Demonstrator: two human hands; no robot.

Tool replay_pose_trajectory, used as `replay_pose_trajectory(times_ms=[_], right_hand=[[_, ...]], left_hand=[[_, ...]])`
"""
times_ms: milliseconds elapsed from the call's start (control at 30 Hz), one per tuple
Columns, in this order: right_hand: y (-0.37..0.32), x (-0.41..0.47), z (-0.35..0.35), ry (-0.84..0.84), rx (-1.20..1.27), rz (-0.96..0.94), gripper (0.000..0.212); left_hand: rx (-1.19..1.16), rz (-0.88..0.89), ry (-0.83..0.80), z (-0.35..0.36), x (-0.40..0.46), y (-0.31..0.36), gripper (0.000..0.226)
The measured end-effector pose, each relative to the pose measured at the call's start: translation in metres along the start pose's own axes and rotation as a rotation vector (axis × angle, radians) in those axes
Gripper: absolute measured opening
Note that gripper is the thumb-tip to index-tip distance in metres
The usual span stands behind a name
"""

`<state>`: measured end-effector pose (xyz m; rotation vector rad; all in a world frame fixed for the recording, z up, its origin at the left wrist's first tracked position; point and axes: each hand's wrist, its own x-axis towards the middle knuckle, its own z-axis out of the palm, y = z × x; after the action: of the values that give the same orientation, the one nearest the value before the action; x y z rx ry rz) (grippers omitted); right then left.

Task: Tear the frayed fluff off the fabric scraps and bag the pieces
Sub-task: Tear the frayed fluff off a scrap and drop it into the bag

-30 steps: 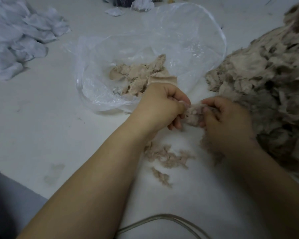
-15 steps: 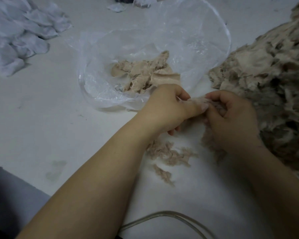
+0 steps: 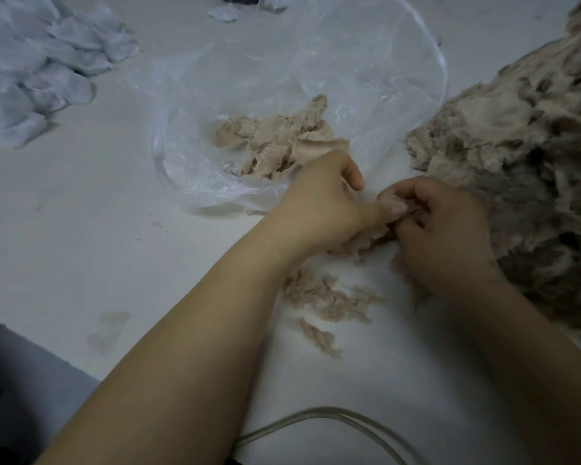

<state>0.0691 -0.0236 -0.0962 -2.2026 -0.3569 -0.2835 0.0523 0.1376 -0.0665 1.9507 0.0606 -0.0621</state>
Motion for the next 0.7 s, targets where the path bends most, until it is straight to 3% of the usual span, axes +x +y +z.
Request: replay_pose_trajectory(times_ms=[167,267,500,600,700], right_hand=[[0.001,0.000,-0.001,-0.011,0.041,-0.003,0.012],[0.001,-0.001,-0.001,-0.040,0.096,0.019,0.024],[0.009,0.002,-0.003,-0.028,-0.024,0.033,0.030],[0.018,0.006,-0.006,0.016,0.006,0.139,0.025],[0.003,0.001,-0.007,0.071,0.137,0.132,0.025]], left_hand=[[0.136,0.075,-0.019,0.007,0.003,-0.002,0.039],[0.179,0.092,-0.009,0.011,0.004,-0.003,0.030],[0.043,0.058,-0.070,0.005,-0.001,-0.001,0.034],[-0.081,0.040,0.009,-0.002,0.001,-0.001,0.023],[0.020,0.142,0.101,-0.001,0.004,-0.003,0.022]])
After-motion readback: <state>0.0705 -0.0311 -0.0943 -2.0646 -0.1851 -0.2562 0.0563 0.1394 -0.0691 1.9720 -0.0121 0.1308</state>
